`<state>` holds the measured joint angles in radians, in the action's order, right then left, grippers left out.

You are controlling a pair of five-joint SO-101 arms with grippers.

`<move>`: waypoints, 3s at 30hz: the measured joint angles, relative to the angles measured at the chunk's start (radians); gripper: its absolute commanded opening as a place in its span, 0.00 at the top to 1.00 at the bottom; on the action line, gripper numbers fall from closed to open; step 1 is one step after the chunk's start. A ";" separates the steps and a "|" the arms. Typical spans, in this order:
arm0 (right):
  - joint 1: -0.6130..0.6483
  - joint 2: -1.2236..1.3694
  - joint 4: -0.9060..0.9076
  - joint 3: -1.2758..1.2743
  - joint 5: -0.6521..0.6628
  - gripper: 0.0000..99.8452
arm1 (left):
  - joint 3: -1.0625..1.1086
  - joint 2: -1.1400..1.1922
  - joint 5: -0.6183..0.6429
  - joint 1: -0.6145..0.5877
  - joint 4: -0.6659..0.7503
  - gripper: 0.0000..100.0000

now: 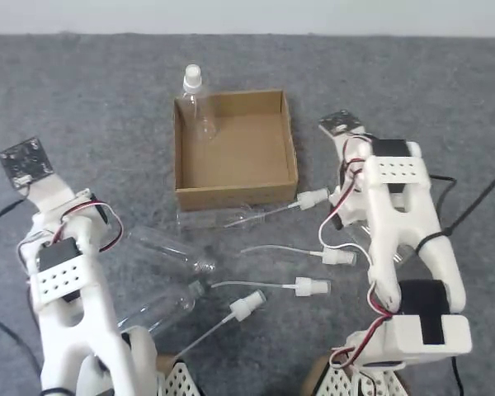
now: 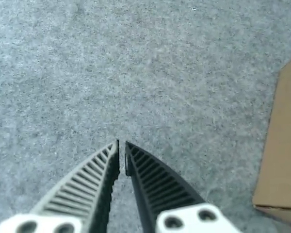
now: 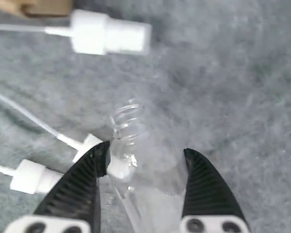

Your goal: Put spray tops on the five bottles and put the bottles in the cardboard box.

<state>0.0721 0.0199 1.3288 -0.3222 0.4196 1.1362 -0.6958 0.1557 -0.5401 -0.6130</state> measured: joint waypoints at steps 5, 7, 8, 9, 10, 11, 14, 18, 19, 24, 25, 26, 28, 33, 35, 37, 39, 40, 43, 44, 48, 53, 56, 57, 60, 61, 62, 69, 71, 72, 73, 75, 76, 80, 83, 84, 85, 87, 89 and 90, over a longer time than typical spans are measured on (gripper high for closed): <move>-0.026 0.000 -0.075 -0.052 -0.002 0.94 | 0.000 0.000 0.000 0.000 0.000 0.99; -0.035 0.000 -0.126 -0.091 -0.002 0.93 | 0.000 0.000 0.000 0.000 0.000 0.99; -0.038 0.000 -0.149 -0.106 0.000 0.92 | 0.000 0.000 0.000 0.000 0.000 0.99; -0.040 0.000 -0.167 -0.118 0.011 0.90 | 0.000 0.000 0.000 0.000 0.000 0.99; -0.040 0.000 -0.184 -0.129 0.026 0.87 | 0.000 0.000 0.000 0.000 0.000 0.99; -0.040 0.000 -0.195 -0.137 0.041 0.84 | 0.000 0.000 0.000 0.000 0.000 0.99; -0.040 0.000 -0.199 -0.141 0.083 0.81 | 0.000 0.000 0.000 0.000 0.000 0.99; -0.040 0.000 -0.201 -0.141 0.160 0.81 | 0.000 0.000 0.000 0.000 0.000 0.99; -0.040 0.000 -0.201 -0.144 0.180 0.81 | 0.000 0.000 0.000 0.000 0.000 0.99; -0.040 0.000 -0.201 -0.161 0.264 0.81 | 0.000 0.000 0.000 0.000 0.000 0.99; -0.040 0.000 -0.201 -0.161 0.272 0.81 | 0.000 0.000 0.000 0.000 0.000 0.99; -0.040 0.000 -0.201 -0.161 0.278 0.81 | 0.000 0.000 0.000 0.000 0.000 0.99; -0.040 0.000 -0.201 -0.161 0.292 0.81 | 0.000 0.000 0.000 0.000 0.000 0.99; -0.038 0.072 -0.203 -0.164 0.331 0.74 | 0.000 0.000 0.000 0.000 0.000 0.99; -0.038 0.107 -0.203 -0.163 0.350 0.74 | 0.000 0.000 0.000 0.000 0.000 0.99; -0.040 0.149 -0.203 -0.158 0.353 0.75 | 0.000 0.000 0.000 0.000 0.000 0.99; -0.044 0.163 -0.201 -0.138 0.356 0.76 | 0.000 0.000 0.000 0.000 0.000 0.99; -0.051 0.163 -0.201 -0.132 0.356 0.76 | 0.000 0.000 0.000 0.000 0.000 0.99; -0.054 0.164 -0.198 -0.126 0.364 0.75 | 0.000 0.000 0.000 0.000 0.000 0.99; -0.054 0.164 -0.198 -0.126 0.374 0.75 | 0.000 0.000 0.000 0.000 0.000 0.99; -0.055 0.164 -0.196 -0.126 0.420 0.75 | 0.000 0.000 0.000 0.000 0.000 0.99; -0.061 0.164 -0.167 -0.124 0.493 0.76 | 0.000 0.000 0.000 0.000 0.000 0.99; -0.066 0.164 -0.167 -0.124 0.514 0.76 | 0.000 0.000 0.000 0.000 0.000 0.99; -0.069 0.164 -0.167 -0.124 0.517 0.78 | 0.000 0.000 0.000 0.000 0.000 0.99; -0.072 0.164 -0.167 -0.124 0.522 0.90 | 0.000 0.000 0.000 0.000 0.000 0.99; -0.072 0.164 -0.172 -0.124 0.522 0.93 | 0.000 0.000 0.000 0.000 0.000 0.99; -0.075 0.164 -0.173 -0.120 0.522 0.96 | 0.000 0.000 0.000 0.000 0.000 0.99; -0.083 0.141 -0.129 -0.109 0.506 0.97 | 0.000 0.000 0.000 0.000 0.000 0.99; -0.083 0.103 -0.095 -0.109 0.479 0.98 | 0.000 0.000 0.000 0.000 0.000 0.99; -0.081 0.077 -0.080 -0.109 0.465 0.98 | 0.000 0.000 0.000 0.000 0.000 0.99; -0.081 0.052 -0.064 -0.109 0.451 0.98 | 0.000 0.000 0.000 0.000 0.000 0.99; -0.081 0.002 -0.029 -0.109 0.428 0.98 | 0.000 0.000 0.000 0.000 0.000 0.99; -0.081 -0.023 -0.008 -0.109 0.419 0.98 | 0.000 0.000 0.000 0.000 0.000 0.99; -0.081 -0.109 0.071 -0.109 0.400 0.98 | 0.000 0.000 0.000 0.000 0.000 0.99; -0.081 -0.155 0.127 -0.109 0.397 0.98 | 0.000 0.000 0.000 0.000 0.000 0.99; -0.081 -0.167 0.143 -0.109 0.396 0.98 | 0.000 0.000 0.000 0.000 0.000 0.99; -0.081 -0.178 0.155 -0.109 0.396 0.98 | 0.000 0.000 0.000 0.000 0.000 0.99; -0.081 -0.201 0.178 -0.109 0.396 0.98 | 0.000 0.000 0.000 0.000 0.000 0.99; -0.078 -0.227 0.207 -0.109 0.391 0.98 | 0.000 0.000 0.000 0.000 0.000 0.99; -0.078 -0.242 0.219 -0.109 0.381 0.98 | 0.000 0.000 0.000 0.000 0.000 0.99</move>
<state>-0.0061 -0.2225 1.5482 -0.4312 0.8002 1.1362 -0.6958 0.1557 -0.5401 -0.6130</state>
